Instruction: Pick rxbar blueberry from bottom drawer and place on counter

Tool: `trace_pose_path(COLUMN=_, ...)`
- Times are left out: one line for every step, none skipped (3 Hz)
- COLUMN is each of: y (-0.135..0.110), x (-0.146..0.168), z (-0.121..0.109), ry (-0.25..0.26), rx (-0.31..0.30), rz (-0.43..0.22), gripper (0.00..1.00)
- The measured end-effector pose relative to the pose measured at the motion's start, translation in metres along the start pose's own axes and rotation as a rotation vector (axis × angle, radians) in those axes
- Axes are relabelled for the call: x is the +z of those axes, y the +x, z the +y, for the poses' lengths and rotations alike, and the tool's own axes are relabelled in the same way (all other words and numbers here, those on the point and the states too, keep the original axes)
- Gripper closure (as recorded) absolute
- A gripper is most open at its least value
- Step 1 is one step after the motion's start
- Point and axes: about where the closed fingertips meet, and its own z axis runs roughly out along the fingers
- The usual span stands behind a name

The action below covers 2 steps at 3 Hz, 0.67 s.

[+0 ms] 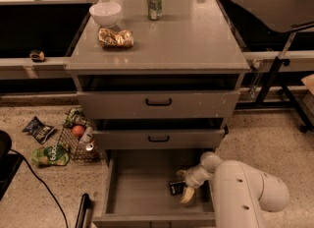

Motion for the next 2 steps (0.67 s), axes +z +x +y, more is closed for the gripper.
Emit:
trace_pose_path(y=0.0068, x=0.0073, z=0.0030, ry=0.013, rx=-0.001, rz=0.013, gripper=0.32)
trace_pose_path(y=0.0114, x=0.0133, z=0.0068, ry=0.011, rx=0.000, rz=0.017, gripper=0.55)
